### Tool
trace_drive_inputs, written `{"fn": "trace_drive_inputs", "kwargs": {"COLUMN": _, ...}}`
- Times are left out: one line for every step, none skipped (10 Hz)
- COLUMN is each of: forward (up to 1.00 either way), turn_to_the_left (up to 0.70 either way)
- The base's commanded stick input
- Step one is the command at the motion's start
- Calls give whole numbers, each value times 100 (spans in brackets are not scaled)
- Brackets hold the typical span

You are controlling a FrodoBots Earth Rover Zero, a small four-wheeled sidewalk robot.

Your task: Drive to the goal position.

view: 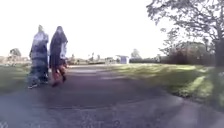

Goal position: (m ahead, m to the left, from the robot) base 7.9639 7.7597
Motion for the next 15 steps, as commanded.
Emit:
{"fn": "trace_drive_inputs", "kwargs": {"forward": 70, "turn_to_the_left": 0}}
{"fn": "trace_drive_inputs", "kwargs": {"forward": 70, "turn_to_the_left": 0}}
{"fn": "trace_drive_inputs", "kwargs": {"forward": 70, "turn_to_the_left": 0}}
{"fn": "trace_drive_inputs", "kwargs": {"forward": 70, "turn_to_the_left": 0}}
{"fn": "trace_drive_inputs", "kwargs": {"forward": 70, "turn_to_the_left": 0}}
{"fn": "trace_drive_inputs", "kwargs": {"forward": 70, "turn_to_the_left": 0}}
{"fn": "trace_drive_inputs", "kwargs": {"forward": 70, "turn_to_the_left": 0}}
{"fn": "trace_drive_inputs", "kwargs": {"forward": 70, "turn_to_the_left": 0}}
{"fn": "trace_drive_inputs", "kwargs": {"forward": 70, "turn_to_the_left": 0}}
{"fn": "trace_drive_inputs", "kwargs": {"forward": 70, "turn_to_the_left": 0}}
{"fn": "trace_drive_inputs", "kwargs": {"forward": 70, "turn_to_the_left": 0}}
{"fn": "trace_drive_inputs", "kwargs": {"forward": 70, "turn_to_the_left": 10}}
{"fn": "trace_drive_inputs", "kwargs": {"forward": 70, "turn_to_the_left": 22}}
{"fn": "trace_drive_inputs", "kwargs": {"forward": 70, "turn_to_the_left": 34}}
{"fn": "trace_drive_inputs", "kwargs": {"forward": 70, "turn_to_the_left": 0}}
